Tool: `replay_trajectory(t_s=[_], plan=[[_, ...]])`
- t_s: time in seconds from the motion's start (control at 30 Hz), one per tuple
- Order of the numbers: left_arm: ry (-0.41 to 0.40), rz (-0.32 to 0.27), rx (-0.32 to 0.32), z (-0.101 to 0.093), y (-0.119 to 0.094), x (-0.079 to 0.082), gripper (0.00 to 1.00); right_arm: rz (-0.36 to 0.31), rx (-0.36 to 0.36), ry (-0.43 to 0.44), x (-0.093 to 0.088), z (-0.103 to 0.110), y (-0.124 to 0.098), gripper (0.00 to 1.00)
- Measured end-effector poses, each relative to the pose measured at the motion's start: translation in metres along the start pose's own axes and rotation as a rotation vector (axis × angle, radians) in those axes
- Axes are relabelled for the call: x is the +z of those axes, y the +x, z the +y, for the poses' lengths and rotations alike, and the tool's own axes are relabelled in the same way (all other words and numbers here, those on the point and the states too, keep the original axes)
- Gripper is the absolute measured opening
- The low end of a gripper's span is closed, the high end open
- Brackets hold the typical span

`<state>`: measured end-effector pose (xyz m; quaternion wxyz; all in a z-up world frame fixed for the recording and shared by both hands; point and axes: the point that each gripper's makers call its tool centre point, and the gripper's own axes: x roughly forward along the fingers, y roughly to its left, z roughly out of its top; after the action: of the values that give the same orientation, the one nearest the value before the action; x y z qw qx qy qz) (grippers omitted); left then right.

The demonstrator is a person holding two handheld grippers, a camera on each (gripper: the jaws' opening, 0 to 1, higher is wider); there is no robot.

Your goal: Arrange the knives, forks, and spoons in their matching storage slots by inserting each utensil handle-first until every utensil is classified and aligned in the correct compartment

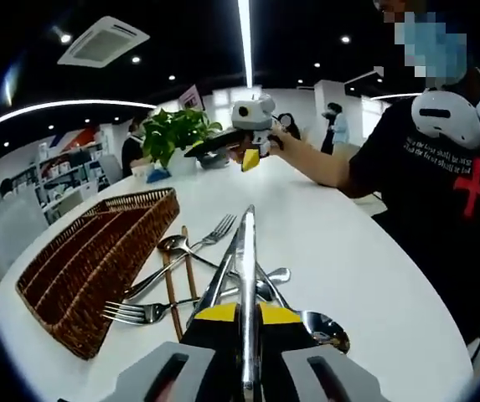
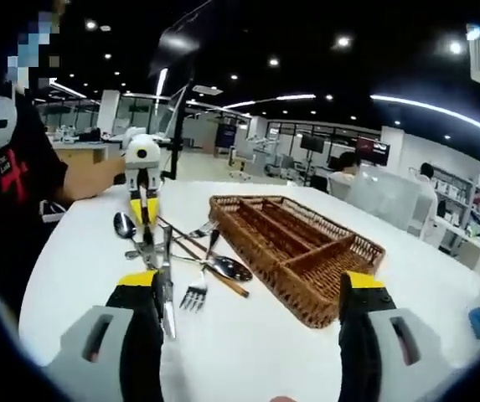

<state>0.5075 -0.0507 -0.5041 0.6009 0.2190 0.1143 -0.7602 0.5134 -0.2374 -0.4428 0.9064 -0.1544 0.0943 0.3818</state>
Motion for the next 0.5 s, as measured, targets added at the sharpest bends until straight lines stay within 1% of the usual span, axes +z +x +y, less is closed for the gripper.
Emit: replay_trajectory(t_s=[0.03, 0.1, 0.13, 0.2, 0.27, 0.33, 0.4, 0.43, 0.5], plan=[[0.003, 0.000, 0.001, 0.000, 0.000, 0.000, 0.06, -0.004, 0.040, 0.004, 0.000, 0.010, 0.008, 0.89], [0.008, -0.003, -0.001, -0.001, 0.001, 0.001, 0.06, -0.002, 0.159, 0.017, -0.002, 0.040, 0.027, 0.87], [0.009, -0.003, -0.002, -0.001, 0.001, 0.002, 0.06, -0.003, 0.200, 0.016, -0.002, 0.053, 0.035, 0.84], [0.014, -0.006, -0.003, -0.001, 0.002, 0.003, 0.06, -0.002, 0.239, 0.012, -0.003, 0.066, 0.044, 0.77], [0.017, -0.010, -0.003, -0.002, 0.002, 0.004, 0.06, -0.004, 0.276, 0.007, -0.006, 0.075, 0.054, 0.70], [0.014, -0.019, -0.007, -0.003, 0.002, 0.005, 0.06, -0.056, 0.327, 0.017, 0.000, 0.089, 0.061, 0.60], [0.011, -0.030, -0.008, -0.003, 0.002, 0.007, 0.06, -0.074, 0.338, 0.033, 0.002, 0.093, 0.064, 0.52], [0.012, -0.029, -0.010, -0.003, 0.001, 0.007, 0.06, -0.072, 0.337, 0.034, 0.001, 0.093, 0.066, 0.48], [0.017, -0.030, -0.004, -0.002, 0.001, 0.007, 0.06, -0.079, 0.363, 0.058, 0.002, 0.099, 0.067, 0.45]])
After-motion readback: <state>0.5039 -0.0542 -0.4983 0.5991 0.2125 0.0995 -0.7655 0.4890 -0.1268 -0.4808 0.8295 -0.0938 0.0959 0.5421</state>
